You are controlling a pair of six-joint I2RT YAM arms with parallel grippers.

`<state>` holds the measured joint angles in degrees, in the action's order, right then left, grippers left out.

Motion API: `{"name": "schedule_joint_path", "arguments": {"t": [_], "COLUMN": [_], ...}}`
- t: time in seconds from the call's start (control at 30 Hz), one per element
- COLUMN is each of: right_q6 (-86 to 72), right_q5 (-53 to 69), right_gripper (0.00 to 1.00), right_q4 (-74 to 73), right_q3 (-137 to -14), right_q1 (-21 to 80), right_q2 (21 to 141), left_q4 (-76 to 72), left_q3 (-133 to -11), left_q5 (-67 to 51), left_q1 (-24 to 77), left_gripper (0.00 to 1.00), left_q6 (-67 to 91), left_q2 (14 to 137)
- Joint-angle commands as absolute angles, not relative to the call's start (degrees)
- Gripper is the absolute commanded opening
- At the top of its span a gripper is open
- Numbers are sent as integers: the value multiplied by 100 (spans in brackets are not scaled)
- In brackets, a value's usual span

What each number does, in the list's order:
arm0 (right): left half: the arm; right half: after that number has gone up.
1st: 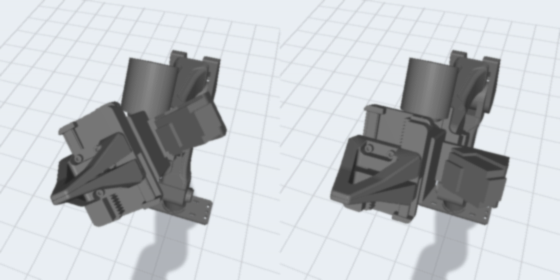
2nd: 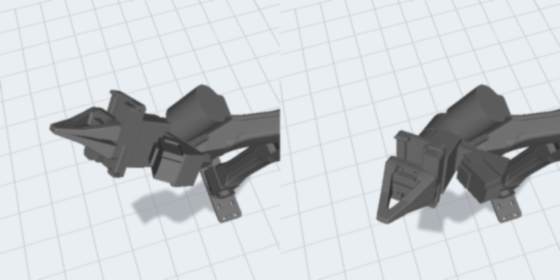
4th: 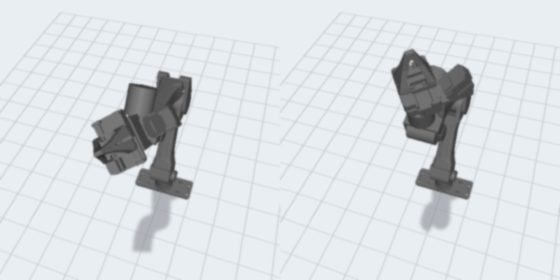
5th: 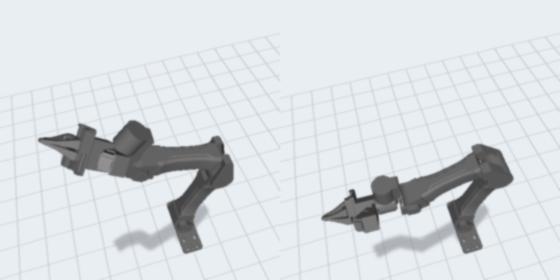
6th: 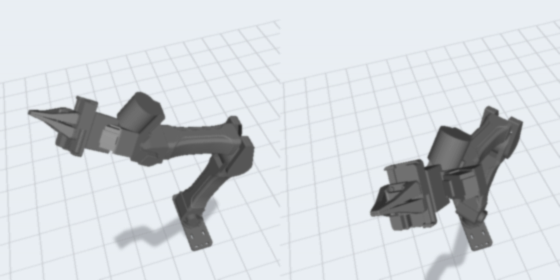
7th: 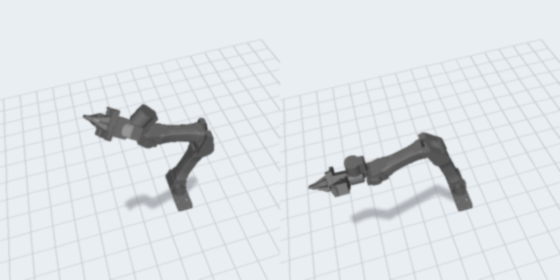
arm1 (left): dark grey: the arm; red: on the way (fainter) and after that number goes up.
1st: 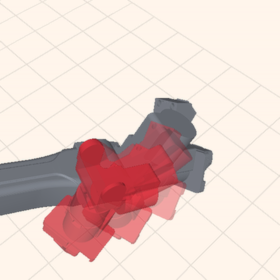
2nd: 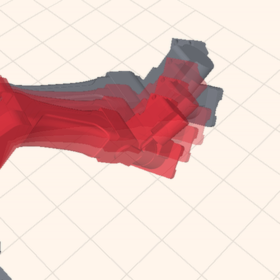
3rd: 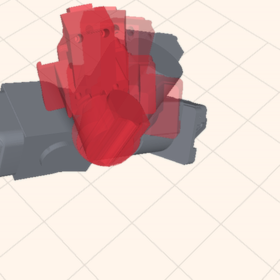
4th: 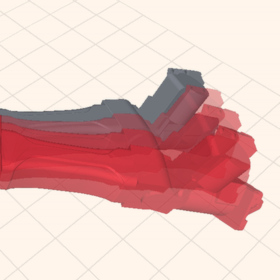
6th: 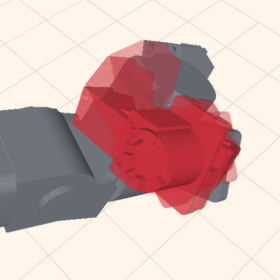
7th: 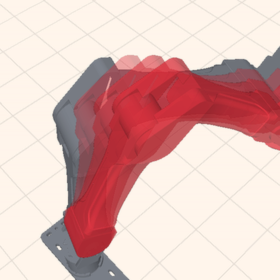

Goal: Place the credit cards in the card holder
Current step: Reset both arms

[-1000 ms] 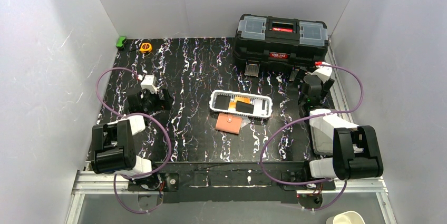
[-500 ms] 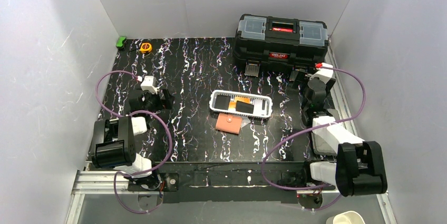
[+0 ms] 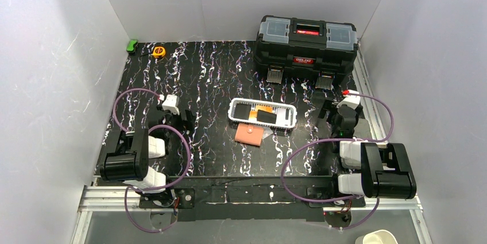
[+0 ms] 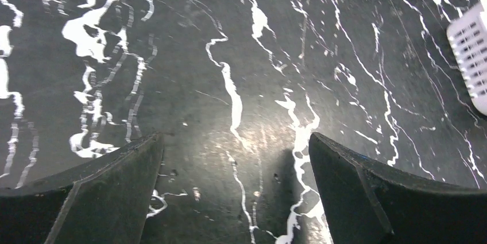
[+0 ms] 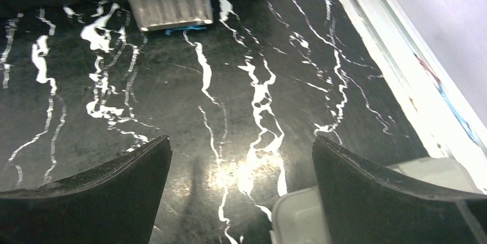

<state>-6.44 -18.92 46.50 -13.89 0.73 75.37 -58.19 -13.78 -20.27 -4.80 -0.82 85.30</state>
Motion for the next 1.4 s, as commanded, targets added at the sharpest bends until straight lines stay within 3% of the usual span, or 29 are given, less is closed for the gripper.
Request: {"name": "schedule_joint_path", "arguments": {"t": [0.0, 0.23, 0.43, 0.63, 0.77, 0.9, 0.97, 1.03, 1.37], "right_q6": [-544, -270, 241, 181, 923, 561, 68, -272, -267], "right_q5": [-1518, -924, -494, -551, 615, -297, 75, -479, -483], "right_gripper": [98, 98, 98, 98, 98, 98, 98, 98, 98], "right_q4": [5714, 5947, 7304, 6453, 9116, 8761, 5932, 5688, 5757], "right_q3": [-1466, -1261, -523, -985, 514, -55, -1371, -1492, -1456], "right_q1": [80, 108, 349, 299, 488, 527, -18, -123, -123], "right_q2": [7635, 7522, 7489, 7542, 7841, 7941, 7641, 7642, 7622], "left_q4": [-6197, -5995, -5990, -5930, -5940, -5958, -5964, -5978, -5977], "left_q3": [-1575, -1598, -1614, -1617, -1617, -1617, -1613, -1609, -1609], "left_q5": [-1825, -1750, -1754, -1753, -1758, -1757, -1758, -1751, -1732], "left_q1": [-409, -422, -422, -429, -425, -423, -430, -423, -422], "left_gripper": [98, 98, 98, 98, 98, 98, 98, 98, 98], "left_q6": [-187, -193, -189, -200, -195, -194, -193, -193, -196], "left_q2": [8565, 8514, 8521, 8494, 8499, 8499, 8511, 8509, 8501]}}
